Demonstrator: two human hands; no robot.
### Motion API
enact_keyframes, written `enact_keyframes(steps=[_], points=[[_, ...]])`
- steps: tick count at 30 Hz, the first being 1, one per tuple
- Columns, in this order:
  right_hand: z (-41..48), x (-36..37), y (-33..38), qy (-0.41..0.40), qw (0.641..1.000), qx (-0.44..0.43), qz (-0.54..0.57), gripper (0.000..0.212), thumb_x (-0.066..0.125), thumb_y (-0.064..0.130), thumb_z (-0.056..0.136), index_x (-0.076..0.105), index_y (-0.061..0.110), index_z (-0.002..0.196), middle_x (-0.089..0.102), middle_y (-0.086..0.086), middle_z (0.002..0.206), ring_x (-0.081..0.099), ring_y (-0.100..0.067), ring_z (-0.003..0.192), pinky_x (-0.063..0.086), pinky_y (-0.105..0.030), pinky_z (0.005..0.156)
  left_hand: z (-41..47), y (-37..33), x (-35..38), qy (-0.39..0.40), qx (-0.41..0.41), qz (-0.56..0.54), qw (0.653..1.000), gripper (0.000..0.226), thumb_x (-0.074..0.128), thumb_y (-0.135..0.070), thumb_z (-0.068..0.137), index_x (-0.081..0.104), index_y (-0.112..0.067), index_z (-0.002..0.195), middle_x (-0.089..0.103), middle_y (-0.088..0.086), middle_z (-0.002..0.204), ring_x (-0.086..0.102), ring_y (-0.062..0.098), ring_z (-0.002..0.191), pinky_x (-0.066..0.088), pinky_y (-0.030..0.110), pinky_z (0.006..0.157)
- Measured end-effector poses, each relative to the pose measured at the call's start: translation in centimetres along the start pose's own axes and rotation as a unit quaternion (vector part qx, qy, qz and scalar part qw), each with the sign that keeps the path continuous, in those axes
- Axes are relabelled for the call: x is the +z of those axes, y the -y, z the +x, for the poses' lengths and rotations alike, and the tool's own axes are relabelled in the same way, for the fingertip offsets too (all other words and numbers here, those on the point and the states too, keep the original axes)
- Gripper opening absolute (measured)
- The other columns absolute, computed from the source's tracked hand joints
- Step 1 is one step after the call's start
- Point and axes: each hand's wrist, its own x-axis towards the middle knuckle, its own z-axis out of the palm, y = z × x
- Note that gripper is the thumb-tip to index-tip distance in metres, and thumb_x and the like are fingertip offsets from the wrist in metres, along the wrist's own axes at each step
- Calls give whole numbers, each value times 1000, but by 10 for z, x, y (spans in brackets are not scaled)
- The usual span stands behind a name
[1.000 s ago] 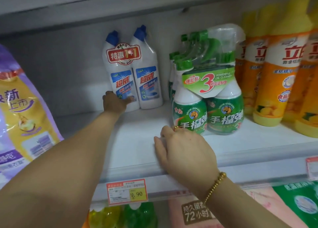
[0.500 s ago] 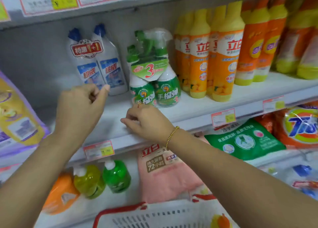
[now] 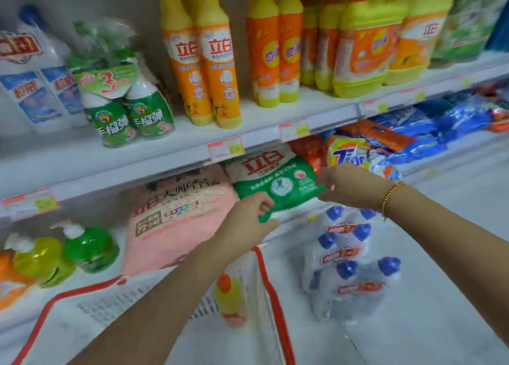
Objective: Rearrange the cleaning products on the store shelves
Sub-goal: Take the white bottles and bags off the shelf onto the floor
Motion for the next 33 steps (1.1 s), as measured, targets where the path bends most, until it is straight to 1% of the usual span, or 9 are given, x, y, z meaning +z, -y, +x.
enact_keyframes(steps=[4, 7, 10, 15, 20, 24, 27, 30, 33], points=[[-34, 35, -71, 92, 993, 56, 44, 33, 71, 30, 83, 65, 16, 112, 66, -6, 109, 60, -22, 100, 40, -24, 78, 12, 1, 80, 135, -97, -33, 986, 55, 83, -21, 73, 56, -8, 120, 55, 2, 107, 52, 13, 92, 45, 23, 82], [-56, 61, -105, 250, 961, 87, 82, 39, 74, 30, 79, 62, 22, 115, 65, -3, 104, 58, -13, 82, 43, -21, 71, 3, -3, 124, 203, -119, -57, 970, 59, 85, -16, 69, 58, -8, 121, 57, 1, 108, 52, 12, 95, 46, 26, 91], [-75, 81, -119, 321, 931, 84, 149, 53, 77, 27, 76, 57, 28, 125, 62, -2, 119, 56, -15, 95, 47, -25, 85, -6, -7, 162, 224, -126, -14, 966, 67, 86, -20, 67, 56, -12, 127, 61, 1, 122, 55, 13, 104, 45, 25, 93], [-96, 127, -109, 145, 975, 40, 161, 46, 77, 29, 77, 60, 28, 119, 61, 4, 120, 53, -13, 105, 40, -19, 94, -12, 3, 189, 140, -150, -85, 975, 56, 85, -17, 69, 62, -9, 119, 65, 0, 115, 60, 16, 103, 46, 21, 86], [-99, 120, -95, 106, 992, 16, 73, 38, 76, 34, 75, 63, 19, 108, 66, -1, 107, 56, -17, 91, 46, -26, 83, -17, 6, 178, 144, -151, -144, 967, 43, 83, -12, 73, 63, -13, 111, 66, -2, 109, 63, 14, 97, 54, 23, 79], [-94, 63, -68, 54, 997, -13, 47, 39, 74, 41, 76, 63, 21, 108, 67, 1, 102, 57, -17, 88, 48, -27, 78, -15, -6, 133, 113, -126, -228, 959, 43, 78, 1, 73, 64, -18, 109, 70, 0, 106, 68, 8, 88, 56, 28, 85], [-96, -4, -38, -36, 998, -46, 35, 39, 74, 41, 77, 60, 20, 107, 65, 1, 97, 55, -16, 83, 45, -28, 71, -9, -27, 71, 70, -84, -282, 953, 45, 80, 0, 71, 63, -17, 109, 71, -3, 105, 67, -5, 82, 50, 10, 73], [-101, -66, -3, -154, 982, -91, 57, 39, 77, 40, 74, 60, 17, 102, 62, 1, 84, 52, -16, 72, 38, -30, 64, -18, -34, 22, 45, -47, -317, 946, 57, 86, -18, 56, 63, -20, 108, 72, -7, 104, 68, 7, 96, 50, 14, 76], [-100, -114, 35, -238, 952, -150, 121, 38, 79, 37, 72, 62, 21, 103, 66, 1, 85, 56, -17, 74, 42, -31, 67, -35, -32, -16, -45, -25, -300, 953, 68, 90, -14, 51, 57, -26, 109, 69, -11, 105, 66, 16, 103, 51, 16, 80]])
